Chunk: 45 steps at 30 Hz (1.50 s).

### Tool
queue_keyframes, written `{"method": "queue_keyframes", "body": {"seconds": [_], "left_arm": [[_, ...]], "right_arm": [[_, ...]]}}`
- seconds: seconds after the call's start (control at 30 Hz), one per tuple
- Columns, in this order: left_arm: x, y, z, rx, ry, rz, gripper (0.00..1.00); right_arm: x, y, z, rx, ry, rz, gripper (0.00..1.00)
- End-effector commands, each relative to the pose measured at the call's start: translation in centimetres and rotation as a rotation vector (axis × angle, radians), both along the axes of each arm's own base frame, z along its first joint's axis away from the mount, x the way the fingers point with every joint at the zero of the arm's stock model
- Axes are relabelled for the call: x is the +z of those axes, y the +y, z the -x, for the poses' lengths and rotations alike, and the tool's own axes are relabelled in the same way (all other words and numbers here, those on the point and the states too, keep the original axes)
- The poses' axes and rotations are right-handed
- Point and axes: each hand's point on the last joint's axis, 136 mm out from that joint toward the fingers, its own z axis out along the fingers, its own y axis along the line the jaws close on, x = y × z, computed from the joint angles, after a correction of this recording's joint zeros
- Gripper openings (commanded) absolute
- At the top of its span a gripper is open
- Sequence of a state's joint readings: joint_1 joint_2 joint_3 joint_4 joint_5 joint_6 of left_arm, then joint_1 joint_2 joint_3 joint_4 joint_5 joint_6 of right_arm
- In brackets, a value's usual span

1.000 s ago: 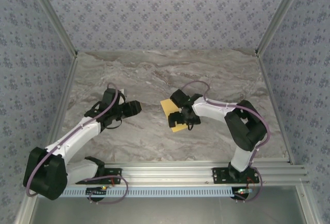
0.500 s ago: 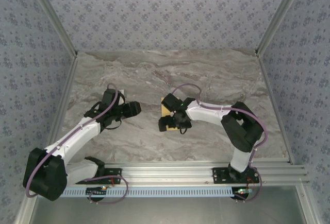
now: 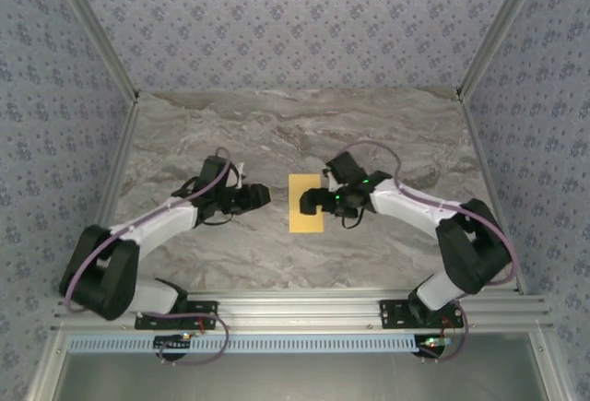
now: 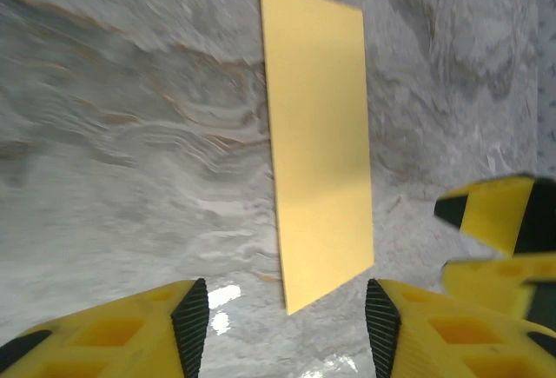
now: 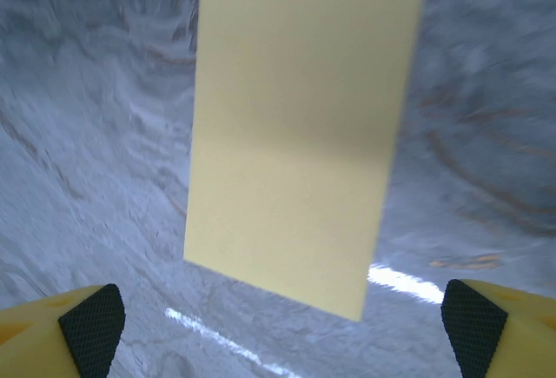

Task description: Fold a paper plane with a square sheet of paper (fold left side to right side)

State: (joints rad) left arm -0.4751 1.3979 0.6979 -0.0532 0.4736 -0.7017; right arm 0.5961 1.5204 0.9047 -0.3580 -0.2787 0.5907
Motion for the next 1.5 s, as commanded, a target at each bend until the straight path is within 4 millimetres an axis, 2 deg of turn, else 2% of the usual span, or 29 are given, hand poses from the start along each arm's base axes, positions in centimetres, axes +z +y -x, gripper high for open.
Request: {"method": "queue_keyframes", "body": {"seconds": [0.0, 0.1, 0.2, 0.37, 0.5, 0.7, 0.97, 1.1, 1.23, 1.47], "left_arm": [[1.8, -4.9, -1.2, -0.115, -0.029, 0.090, 0.50], [0.9, -6.8, -2.6, -0.128, -0.027, 0.066, 0.47], [-0.1, -7.9, -4.4, -0.118, -0.015, 0.048, 0.42], [-2.9, -8.4, -6.3, -0.105, 0.018, -0.029, 0.40], [-4.4, -8.7, -6.9, -0.104, 0.044, -0.055, 0.38], [-6.6, -7.9, -6.2, -0.103, 0.083, -0.116, 0.37], [-8.3, -7.1, -4.6, -0.112, 0.117, -0.161, 0.37], [-8.6, -6.9, -4.1, -0.112, 0.123, -0.163, 0.37], [-8.5, -7.3, -4.0, -0.117, 0.120, -0.161, 0.36], [-8.4, -7.5, -3.9, -0.122, 0.118, -0.159, 0.36]], "right_arm": [[-0.2, -0.9, 0.2, -0.037, 0.035, -0.123, 0.98], [-0.5, -2.1, 0.0, -0.089, 0.047, -0.169, 0.98], [-0.9, -2.9, 0.3, -0.107, 0.054, -0.169, 0.98], [-1.1, -3.7, 0.4, -0.119, 0.061, -0.162, 0.98], [-1.1, -4.3, 0.3, -0.109, 0.058, -0.143, 0.98], [-0.9, -3.9, 0.2, -0.108, 0.067, -0.187, 0.98], [-0.9, -2.8, -0.3, -0.115, 0.111, -0.233, 0.86], [-0.9, -1.3, -1.4, -0.123, 0.135, -0.282, 0.75], [-1.4, -0.6, -2.8, -0.139, 0.139, -0.295, 0.65], [-2.4, 0.5, -4.8, -0.147, 0.162, -0.285, 0.59]]}}
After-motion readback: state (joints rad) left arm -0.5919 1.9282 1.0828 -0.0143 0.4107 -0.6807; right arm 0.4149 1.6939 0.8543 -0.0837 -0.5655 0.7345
